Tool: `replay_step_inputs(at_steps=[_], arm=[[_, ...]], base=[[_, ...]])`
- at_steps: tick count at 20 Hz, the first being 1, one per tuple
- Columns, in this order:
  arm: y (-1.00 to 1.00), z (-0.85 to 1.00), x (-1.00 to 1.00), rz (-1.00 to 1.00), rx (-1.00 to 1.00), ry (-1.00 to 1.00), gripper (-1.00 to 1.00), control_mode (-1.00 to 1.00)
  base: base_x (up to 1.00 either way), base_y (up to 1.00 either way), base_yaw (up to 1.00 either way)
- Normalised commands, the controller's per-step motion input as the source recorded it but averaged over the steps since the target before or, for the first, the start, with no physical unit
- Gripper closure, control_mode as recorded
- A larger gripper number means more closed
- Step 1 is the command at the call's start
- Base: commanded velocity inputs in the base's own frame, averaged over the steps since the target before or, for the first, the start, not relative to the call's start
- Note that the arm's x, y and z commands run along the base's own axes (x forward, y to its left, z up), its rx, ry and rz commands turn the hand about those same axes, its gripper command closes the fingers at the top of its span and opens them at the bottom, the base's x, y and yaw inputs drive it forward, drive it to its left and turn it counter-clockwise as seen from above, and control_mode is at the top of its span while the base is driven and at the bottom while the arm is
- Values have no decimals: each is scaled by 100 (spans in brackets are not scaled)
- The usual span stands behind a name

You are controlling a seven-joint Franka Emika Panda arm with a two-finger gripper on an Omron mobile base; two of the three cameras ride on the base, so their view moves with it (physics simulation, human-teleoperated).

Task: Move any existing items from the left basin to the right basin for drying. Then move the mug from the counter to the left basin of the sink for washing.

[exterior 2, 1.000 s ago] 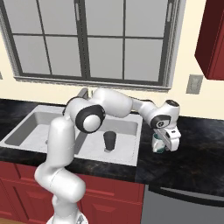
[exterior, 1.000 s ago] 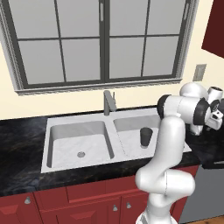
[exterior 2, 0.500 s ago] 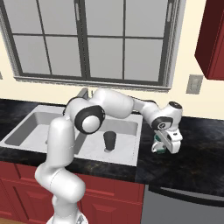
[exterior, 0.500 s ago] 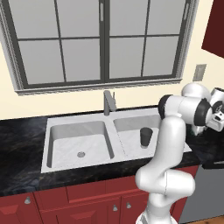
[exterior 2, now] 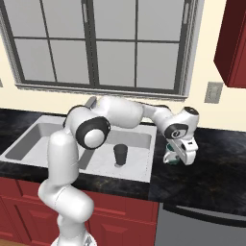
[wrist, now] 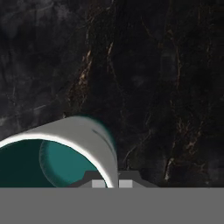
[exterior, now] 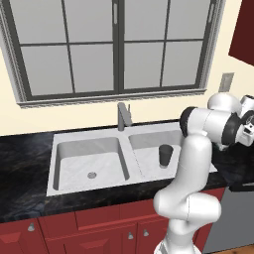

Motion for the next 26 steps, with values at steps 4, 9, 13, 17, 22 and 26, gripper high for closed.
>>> replay_step_inputs(at_steps=[4,9,13,17,22,26], arm=[[31,61,0,0,-4,-7,100,-100],[31,66,0,0,-7,-10,100,-100],[48,42,0,0,-4,-5,100,-100],[60,34,0,0,-3,0,100,-100],[53,43,0,2,-3,0,100,-100],[47,42,-1,5,-2,0,100,-100]], base=[[0,0,0],[0,0,0],[0,0,0],[0,0,0],[0,0,0],[0,0,0]])
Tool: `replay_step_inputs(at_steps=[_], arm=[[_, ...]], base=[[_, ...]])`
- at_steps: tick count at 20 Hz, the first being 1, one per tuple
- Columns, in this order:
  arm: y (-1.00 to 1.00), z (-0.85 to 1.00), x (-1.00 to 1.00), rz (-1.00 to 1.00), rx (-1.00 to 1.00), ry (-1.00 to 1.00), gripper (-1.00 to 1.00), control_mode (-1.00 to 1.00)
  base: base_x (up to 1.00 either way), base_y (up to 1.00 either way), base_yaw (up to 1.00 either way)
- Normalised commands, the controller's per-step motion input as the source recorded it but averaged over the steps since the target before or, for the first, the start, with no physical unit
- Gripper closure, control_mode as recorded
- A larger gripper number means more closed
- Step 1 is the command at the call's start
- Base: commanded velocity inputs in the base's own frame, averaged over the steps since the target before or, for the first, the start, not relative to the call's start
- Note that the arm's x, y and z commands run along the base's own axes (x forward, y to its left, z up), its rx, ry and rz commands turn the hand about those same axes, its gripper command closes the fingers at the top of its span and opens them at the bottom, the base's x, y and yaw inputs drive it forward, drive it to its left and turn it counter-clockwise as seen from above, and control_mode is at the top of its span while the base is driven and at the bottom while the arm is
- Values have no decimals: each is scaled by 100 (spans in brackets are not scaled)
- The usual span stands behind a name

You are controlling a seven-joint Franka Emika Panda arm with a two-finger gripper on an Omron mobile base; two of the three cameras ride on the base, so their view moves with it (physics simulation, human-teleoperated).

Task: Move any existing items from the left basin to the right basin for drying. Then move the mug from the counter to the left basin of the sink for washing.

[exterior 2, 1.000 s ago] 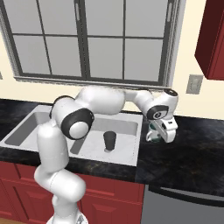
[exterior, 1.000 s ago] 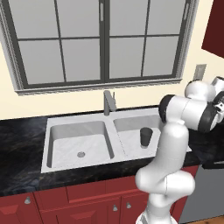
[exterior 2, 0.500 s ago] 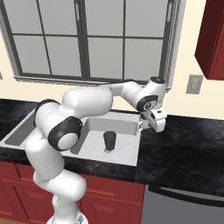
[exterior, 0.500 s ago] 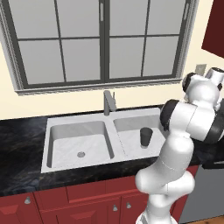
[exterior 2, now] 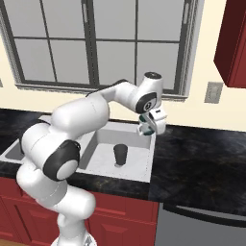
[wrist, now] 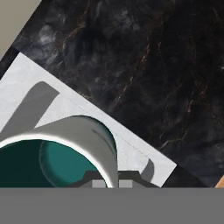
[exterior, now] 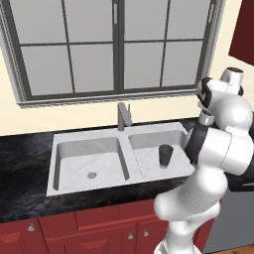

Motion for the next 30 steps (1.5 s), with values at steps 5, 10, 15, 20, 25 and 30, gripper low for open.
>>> replay_step_inputs(at_steps=[5,10,15,20,25,30], arm=[[54,25,-5,7,-1,0,100,-100],[57,12,-4,10,0,0,100,-100],[57,12,-5,13,0,0,100,-100],[62,5,-5,14,0,1,100,-100],[63,3,-10,14,0,2,100,-100],[62,2,-10,14,0,3,100,-100]], base=[[0,0,0],[0,0,0],[0,0,0],[0,0,0],[0,0,0],[0,0,0]])
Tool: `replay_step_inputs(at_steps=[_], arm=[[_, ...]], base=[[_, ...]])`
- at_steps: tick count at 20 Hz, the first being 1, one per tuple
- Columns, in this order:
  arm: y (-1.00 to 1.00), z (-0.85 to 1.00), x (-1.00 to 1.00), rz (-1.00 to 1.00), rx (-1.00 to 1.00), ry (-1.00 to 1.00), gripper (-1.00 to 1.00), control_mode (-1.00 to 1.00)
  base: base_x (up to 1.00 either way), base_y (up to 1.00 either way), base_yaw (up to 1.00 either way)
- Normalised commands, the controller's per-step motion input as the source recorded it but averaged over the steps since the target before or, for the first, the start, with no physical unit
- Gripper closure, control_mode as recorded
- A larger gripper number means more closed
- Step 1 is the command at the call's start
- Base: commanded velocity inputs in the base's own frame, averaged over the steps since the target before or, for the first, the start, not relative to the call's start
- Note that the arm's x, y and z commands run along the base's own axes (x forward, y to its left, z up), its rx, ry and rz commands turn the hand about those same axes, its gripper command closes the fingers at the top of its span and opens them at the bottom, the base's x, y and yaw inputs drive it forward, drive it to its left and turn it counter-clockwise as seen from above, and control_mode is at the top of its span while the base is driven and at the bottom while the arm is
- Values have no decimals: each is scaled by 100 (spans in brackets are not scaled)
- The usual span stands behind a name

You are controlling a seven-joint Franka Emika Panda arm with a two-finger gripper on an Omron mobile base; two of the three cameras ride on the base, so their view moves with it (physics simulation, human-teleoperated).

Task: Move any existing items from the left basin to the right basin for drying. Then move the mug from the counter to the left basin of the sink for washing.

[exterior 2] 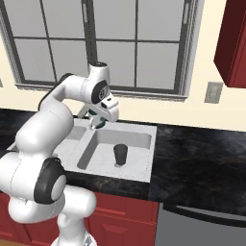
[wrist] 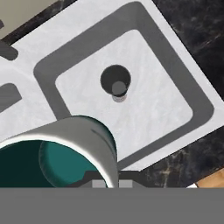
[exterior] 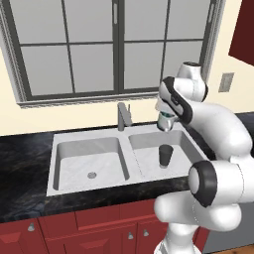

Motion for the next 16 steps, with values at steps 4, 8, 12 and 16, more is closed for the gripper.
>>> replay_step_inputs(at_steps=[4,8,12,16], arm=[[60,0,-11,14,0,3,100,-100],[61,0,-10,15,0,4,100,-100],[63,0,-8,15,0,5,100,-100],[64,0,-6,15,0,5,100,-100]], base=[[0,0,0],[0,0,0],[0,0,0],[0,0,0]])
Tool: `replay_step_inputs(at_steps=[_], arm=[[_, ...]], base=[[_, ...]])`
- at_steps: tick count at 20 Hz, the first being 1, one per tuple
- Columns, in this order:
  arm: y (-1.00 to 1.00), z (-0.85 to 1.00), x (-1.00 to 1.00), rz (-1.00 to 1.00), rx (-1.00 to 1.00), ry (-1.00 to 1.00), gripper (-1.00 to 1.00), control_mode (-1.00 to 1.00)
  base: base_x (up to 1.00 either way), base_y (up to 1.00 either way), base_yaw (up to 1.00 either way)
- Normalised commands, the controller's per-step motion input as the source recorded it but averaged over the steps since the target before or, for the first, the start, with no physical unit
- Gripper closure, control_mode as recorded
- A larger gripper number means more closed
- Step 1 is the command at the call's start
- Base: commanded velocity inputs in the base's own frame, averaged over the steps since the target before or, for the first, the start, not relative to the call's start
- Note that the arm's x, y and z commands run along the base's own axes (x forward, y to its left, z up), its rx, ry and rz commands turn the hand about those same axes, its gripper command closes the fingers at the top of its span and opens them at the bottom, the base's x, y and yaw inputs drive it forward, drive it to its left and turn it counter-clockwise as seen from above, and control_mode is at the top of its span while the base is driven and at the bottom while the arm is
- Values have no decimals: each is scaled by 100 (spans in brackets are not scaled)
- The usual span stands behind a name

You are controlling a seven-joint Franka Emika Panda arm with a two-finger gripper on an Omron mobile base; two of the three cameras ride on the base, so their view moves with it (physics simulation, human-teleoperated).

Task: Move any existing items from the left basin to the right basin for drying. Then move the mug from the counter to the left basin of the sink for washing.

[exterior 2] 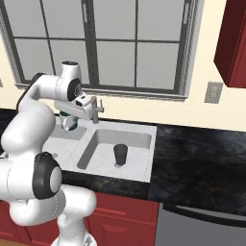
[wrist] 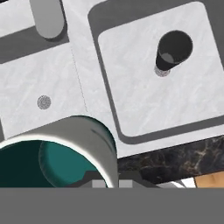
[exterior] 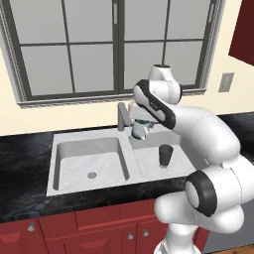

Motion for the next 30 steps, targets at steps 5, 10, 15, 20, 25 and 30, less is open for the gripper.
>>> replay_step_inputs(at_steps=[5,10,15,20,25,30], arm=[[64,0,-3,15,0,5,100,-100],[65,0,0,16,0,5,100,-100],[55,-10,0,14,0,3,100,-100],[21,-24,4,11,0,0,100,-100],[22,-41,15,7,0,1,100,-100],[23,-42,14,4,0,2,100,-100]], base=[[0,0,0],[0,0,0],[0,0,0],[0,0,0],[0,0,0],[0,0,0]])
